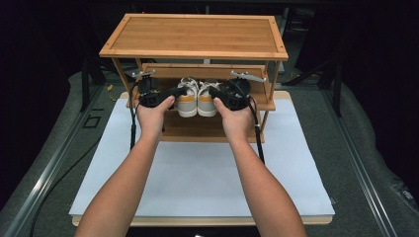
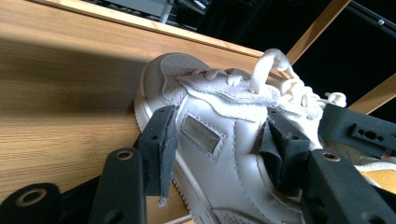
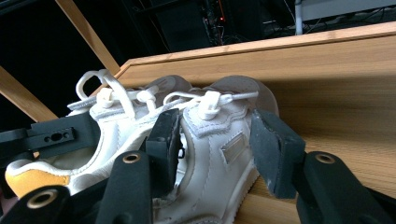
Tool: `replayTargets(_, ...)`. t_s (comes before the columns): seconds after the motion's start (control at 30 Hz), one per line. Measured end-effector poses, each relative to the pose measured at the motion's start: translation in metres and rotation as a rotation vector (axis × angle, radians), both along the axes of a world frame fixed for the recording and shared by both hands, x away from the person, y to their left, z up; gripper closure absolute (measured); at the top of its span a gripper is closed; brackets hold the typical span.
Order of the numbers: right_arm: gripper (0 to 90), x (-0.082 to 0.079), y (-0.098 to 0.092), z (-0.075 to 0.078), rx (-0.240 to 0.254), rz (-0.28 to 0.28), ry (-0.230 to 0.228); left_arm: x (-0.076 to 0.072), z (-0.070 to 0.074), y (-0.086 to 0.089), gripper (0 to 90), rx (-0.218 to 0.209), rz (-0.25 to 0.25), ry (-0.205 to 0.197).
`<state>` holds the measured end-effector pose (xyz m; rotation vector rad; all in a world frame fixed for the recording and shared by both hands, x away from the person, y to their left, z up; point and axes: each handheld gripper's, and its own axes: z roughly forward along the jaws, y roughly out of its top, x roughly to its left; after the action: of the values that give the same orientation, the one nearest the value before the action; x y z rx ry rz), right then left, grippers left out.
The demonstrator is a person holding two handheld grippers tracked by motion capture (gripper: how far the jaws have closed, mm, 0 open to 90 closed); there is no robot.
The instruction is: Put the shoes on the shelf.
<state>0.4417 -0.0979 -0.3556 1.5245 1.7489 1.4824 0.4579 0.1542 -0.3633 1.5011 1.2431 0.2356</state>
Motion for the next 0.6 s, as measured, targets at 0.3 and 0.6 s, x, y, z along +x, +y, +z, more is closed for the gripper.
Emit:
replayTargets(0.3, 53.5, -0.0006, -0.0022, 0.0015, 0.017, -0.003, -0.011, 0.0018, 0.0011, 0.0002, 48.3, 0.003, -0.007, 0.012)
replayTargets(0.6, 54.0, -0.0014, -0.0002, 0.0014, 0.017, 0.008, -0.01, 0.0076, 0.0026, 0.0008, 43.5, 0.013, -0.02, 0.025)
